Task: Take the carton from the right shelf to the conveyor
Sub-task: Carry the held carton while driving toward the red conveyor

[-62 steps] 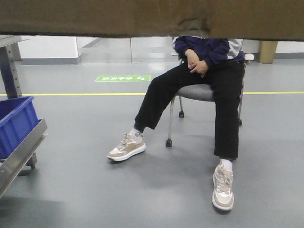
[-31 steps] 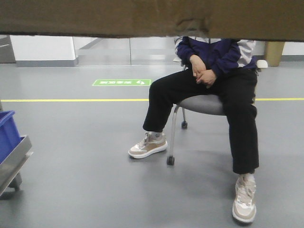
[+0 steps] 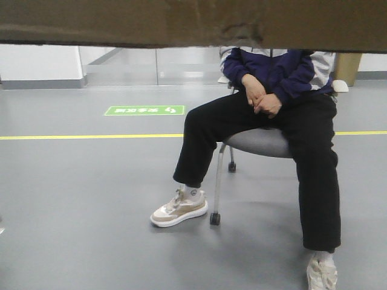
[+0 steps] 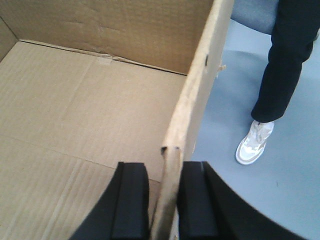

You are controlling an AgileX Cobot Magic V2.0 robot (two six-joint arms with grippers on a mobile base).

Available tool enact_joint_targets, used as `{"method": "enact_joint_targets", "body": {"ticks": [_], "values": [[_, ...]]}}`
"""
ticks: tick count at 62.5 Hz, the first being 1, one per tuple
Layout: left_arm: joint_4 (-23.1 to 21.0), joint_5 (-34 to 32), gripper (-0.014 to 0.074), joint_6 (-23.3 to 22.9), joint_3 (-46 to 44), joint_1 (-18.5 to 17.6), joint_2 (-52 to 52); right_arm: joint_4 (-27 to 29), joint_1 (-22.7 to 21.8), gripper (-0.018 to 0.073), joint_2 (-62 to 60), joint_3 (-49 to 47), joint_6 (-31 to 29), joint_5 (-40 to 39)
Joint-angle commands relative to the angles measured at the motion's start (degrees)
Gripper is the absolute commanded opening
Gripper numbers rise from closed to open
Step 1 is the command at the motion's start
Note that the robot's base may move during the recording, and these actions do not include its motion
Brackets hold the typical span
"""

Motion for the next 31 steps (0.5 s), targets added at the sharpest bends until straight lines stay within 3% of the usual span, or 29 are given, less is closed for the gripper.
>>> {"method": "enact_joint_targets", "body": {"ticks": [1, 31], "values": [[1.2, -1.8, -0.0018, 0.0, -0.4, -0.2, -0.5, -0.8, -0.2, -0.0067, -0.8, -0.2, -1.5, -1.9], [1.2, -1.8, -0.0018, 0.0, -0.4, -0.2, -0.5, -0.8, -0.2, -0.0067, -0.8, -0.2, -1.5, -2.3]]}}
